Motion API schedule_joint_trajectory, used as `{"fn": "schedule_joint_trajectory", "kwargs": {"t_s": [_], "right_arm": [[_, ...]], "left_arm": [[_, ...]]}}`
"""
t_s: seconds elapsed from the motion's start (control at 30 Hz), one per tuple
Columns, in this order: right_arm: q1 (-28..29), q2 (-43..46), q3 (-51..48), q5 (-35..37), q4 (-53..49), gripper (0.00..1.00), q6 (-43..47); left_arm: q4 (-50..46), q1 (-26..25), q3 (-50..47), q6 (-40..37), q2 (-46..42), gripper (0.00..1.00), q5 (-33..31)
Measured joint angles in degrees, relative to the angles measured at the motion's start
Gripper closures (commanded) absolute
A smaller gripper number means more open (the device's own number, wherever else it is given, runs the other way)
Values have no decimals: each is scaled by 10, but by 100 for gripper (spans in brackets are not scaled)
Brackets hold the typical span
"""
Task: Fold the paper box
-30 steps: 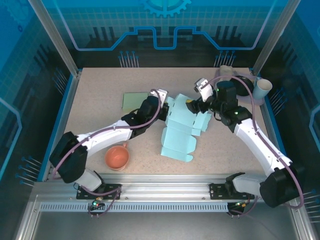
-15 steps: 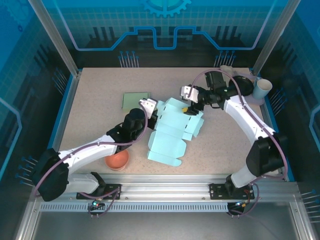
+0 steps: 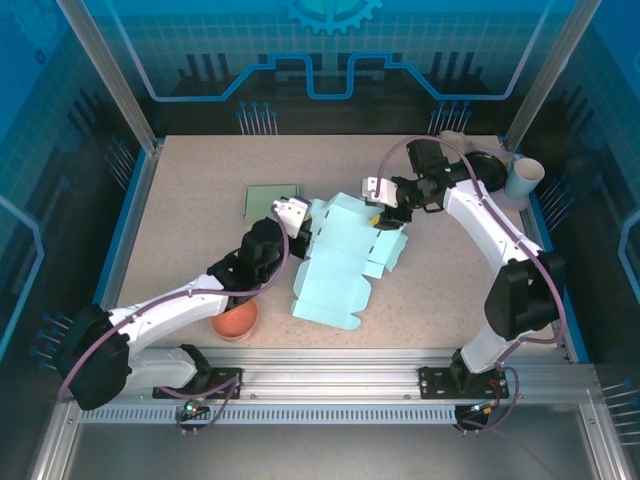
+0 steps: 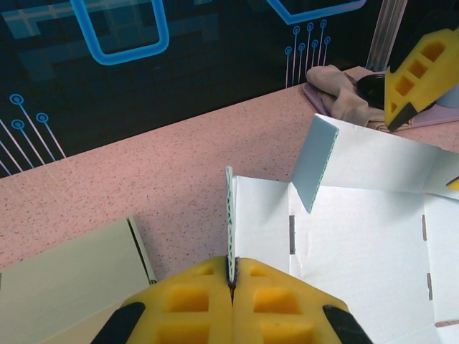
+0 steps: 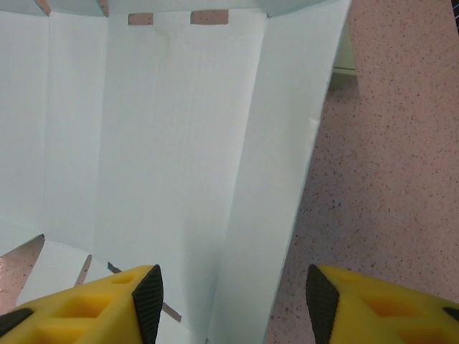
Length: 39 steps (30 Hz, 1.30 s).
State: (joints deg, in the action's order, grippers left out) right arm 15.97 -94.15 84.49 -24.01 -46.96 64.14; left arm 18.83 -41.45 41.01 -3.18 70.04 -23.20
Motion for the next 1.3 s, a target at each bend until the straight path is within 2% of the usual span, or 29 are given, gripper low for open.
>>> {"fn": "schedule_joint_trajectory", "kwargs": {"t_s": [0.27,0.4,0.73,0.8,1.03,1.13,1.2,1.23,1.3], "right_arm": [[0,0,0,7,-6,49,4],[0,-5,0,10,-6,57,4],[0,-26,0,22,-6,59,5],[0,-26,0,24,-6,62,5],[0,-26,0,26,-6,79,9],[0,-26,0,28,-6,96,13],[0,-26,0,34,-5,100,9],[0,-26,0,38,-5,100,6],[4,-26,0,48,-2,100,4]], "left_arm": [[4,0,0,0,-3,100,-1],[6,0,0,0,-3,100,-1],[8,1,-1,0,-3,100,-1],[10,1,-4,0,-5,100,-1],[10,3,-7,0,-7,100,-1],[10,3,-7,0,-7,100,-1],[10,4,-7,2,-7,100,-1],[10,4,-7,3,-7,97,-1],[8,4,-7,7,-7,85,0]]}}
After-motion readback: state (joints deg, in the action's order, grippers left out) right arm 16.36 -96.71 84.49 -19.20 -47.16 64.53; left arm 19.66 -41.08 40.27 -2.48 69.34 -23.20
